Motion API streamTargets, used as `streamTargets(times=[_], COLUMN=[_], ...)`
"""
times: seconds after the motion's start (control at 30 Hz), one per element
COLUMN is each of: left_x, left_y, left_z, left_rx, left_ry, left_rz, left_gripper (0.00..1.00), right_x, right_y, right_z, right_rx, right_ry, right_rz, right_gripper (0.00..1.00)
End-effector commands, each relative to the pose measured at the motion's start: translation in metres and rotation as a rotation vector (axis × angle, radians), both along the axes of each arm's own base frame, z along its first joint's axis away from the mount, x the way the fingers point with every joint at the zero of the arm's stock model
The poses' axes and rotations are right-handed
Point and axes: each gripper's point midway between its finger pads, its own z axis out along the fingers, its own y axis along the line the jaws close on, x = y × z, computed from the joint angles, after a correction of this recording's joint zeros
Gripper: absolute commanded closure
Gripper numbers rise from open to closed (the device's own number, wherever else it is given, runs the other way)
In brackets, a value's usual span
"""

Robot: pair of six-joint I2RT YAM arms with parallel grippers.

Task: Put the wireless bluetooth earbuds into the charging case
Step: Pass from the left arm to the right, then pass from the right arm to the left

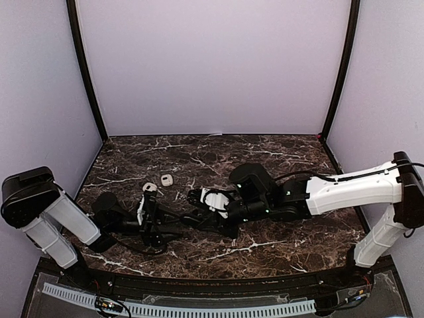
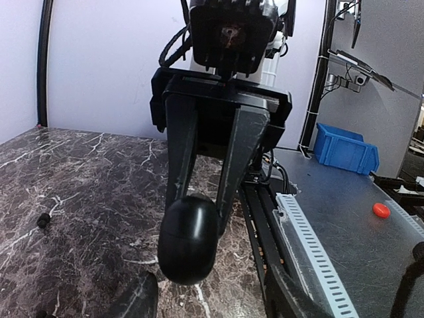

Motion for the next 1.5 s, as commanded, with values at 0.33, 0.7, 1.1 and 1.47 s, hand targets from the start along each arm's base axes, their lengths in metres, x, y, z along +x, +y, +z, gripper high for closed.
streamTargets(times=[0.33, 0.7, 1.1, 1.47], left_x=[0.002, 0.002, -0.008, -0.019], left_y=[-0.005, -0.004, -0.003, -0.003], left_z=[0.003, 0.003, 0.004, 0.003], left_rx=[0.003, 0.008, 0.001, 0.004], left_ry=[-0.040, -0.056, -0.100, -0.138], left_rz=[0.012, 0.014, -0.023, -0.078], left_gripper=[0.45, 0.64, 0.82, 0.84], right_x=[-0.001, -0.002, 0.002, 0.028], right_y=[0.026, 0.031, 0.027, 0.009], right_z=[0.011, 0.011, 0.015, 0.035], right_rx=[0.050, 0.054, 0.069, 0.136], right_ry=[0.008, 0.012, -0.002, -0.044], right_rz=[0.059, 0.066, 0.033, -0.123], right_gripper=[0.93, 0.93, 0.69, 0.75])
